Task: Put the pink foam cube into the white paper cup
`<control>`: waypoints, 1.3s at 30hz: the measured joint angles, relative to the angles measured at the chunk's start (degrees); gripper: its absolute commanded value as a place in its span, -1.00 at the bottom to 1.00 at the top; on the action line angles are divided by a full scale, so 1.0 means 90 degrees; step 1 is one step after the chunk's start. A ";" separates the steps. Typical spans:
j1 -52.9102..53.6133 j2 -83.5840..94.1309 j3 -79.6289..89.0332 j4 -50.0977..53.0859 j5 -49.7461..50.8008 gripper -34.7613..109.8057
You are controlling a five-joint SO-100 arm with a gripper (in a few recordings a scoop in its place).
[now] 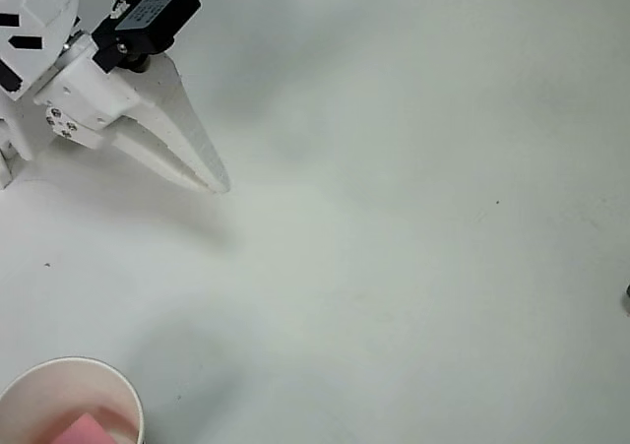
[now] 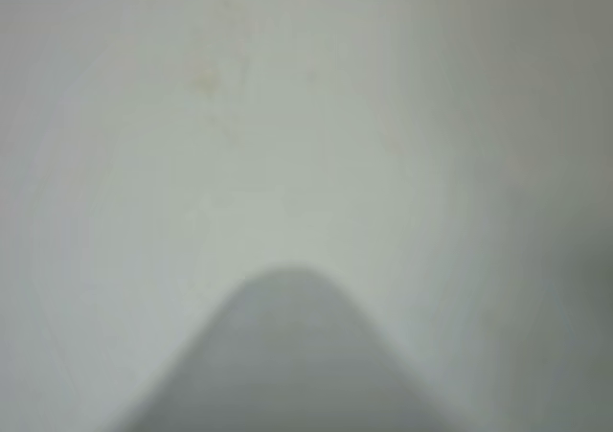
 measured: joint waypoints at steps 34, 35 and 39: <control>0.0254 0.0049 0.0752 0.2080 0.0313 -0.50; 0.0254 0.0049 0.0752 0.2080 0.0205 -0.50; 0.0176 0.0049 0.0752 0.2080 0.0039 -0.50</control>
